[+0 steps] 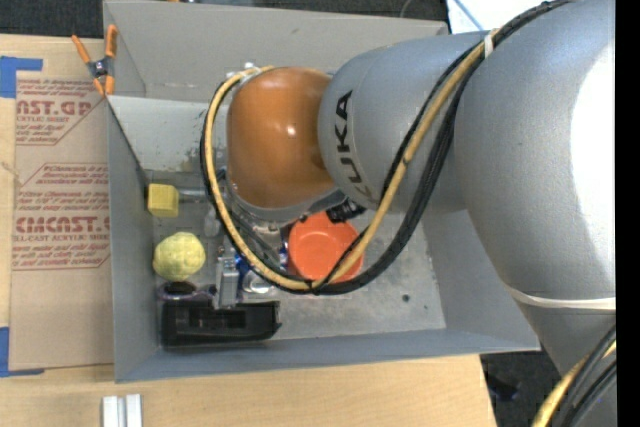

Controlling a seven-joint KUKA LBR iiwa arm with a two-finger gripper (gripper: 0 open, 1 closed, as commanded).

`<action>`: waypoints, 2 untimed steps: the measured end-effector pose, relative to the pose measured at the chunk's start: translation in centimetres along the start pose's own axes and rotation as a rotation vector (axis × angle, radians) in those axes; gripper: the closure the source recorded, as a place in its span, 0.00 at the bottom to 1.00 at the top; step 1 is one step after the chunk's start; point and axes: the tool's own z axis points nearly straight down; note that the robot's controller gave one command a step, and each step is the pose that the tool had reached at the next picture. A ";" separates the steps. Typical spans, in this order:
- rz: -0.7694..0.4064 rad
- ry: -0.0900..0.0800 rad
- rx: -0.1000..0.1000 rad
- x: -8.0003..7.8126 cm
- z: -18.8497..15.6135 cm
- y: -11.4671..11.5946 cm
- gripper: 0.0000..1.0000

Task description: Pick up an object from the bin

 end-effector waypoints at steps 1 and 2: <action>0.002 -0.006 -0.001 -0.2 -0.3 -0.1 0.00; -0.041 -0.018 -0.005 -4.0 8.3 2.9 0.00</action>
Offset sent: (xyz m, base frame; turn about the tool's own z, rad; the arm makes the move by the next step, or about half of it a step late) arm 0.0363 0.0277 -0.0828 -0.0410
